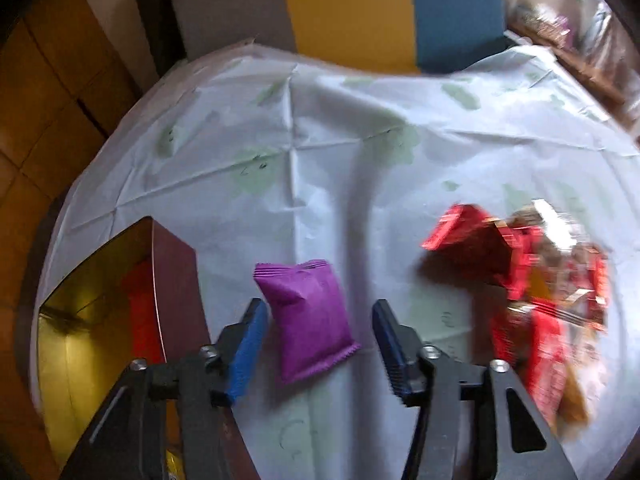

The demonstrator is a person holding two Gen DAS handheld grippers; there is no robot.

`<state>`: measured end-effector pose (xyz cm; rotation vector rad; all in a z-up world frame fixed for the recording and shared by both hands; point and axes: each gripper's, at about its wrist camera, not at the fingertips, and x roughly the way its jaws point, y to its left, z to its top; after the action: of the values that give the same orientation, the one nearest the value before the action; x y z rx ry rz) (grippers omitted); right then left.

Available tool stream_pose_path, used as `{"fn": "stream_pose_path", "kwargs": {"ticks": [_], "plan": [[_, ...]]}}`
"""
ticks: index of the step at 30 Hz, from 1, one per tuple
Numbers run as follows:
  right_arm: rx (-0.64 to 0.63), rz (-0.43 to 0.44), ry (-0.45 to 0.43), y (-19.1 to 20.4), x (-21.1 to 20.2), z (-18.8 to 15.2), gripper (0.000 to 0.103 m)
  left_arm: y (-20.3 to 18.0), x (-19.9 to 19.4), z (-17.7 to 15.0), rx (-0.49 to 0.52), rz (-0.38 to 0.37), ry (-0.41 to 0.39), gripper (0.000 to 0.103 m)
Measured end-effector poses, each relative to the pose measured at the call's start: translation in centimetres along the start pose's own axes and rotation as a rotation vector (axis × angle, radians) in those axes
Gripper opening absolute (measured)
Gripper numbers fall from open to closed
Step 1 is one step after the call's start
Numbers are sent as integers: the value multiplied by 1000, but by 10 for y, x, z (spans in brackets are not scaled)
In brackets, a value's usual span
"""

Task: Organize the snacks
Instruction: 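Grasp the purple snack packet with the left tool, then drop the purple packet into the gold box with the left tool while the right tool grasps a red candy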

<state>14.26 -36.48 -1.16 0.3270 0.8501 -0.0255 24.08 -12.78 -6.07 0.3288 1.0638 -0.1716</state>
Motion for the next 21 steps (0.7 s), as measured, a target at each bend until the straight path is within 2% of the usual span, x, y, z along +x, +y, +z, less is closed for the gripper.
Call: {"fn": "stream_pose_path", "kwargs": {"ticks": [1, 5, 8, 12, 16, 21], "plan": [[-5, 1, 0, 1, 0, 0, 33, -2, 5, -1, 9, 13, 0, 38], [-24, -8, -4, 3, 0, 0, 33, -5, 2, -7, 18, 23, -39, 33], [-26, -16, -8, 2, 0, 0, 33, -3, -22, -17, -29, -47, -93, 33], [6, -28, 8, -6, 3, 0, 33, -14, -59, -45, -28, -164, -160, 33], [46, -44, 35, -15, 9, -1, 33, -23, -78, -77, -54, -246, -149, 33], [135, -25, 100, -31, 22, -7, 33, -34, -84, -114, -52, -280, -112, 34]]}}
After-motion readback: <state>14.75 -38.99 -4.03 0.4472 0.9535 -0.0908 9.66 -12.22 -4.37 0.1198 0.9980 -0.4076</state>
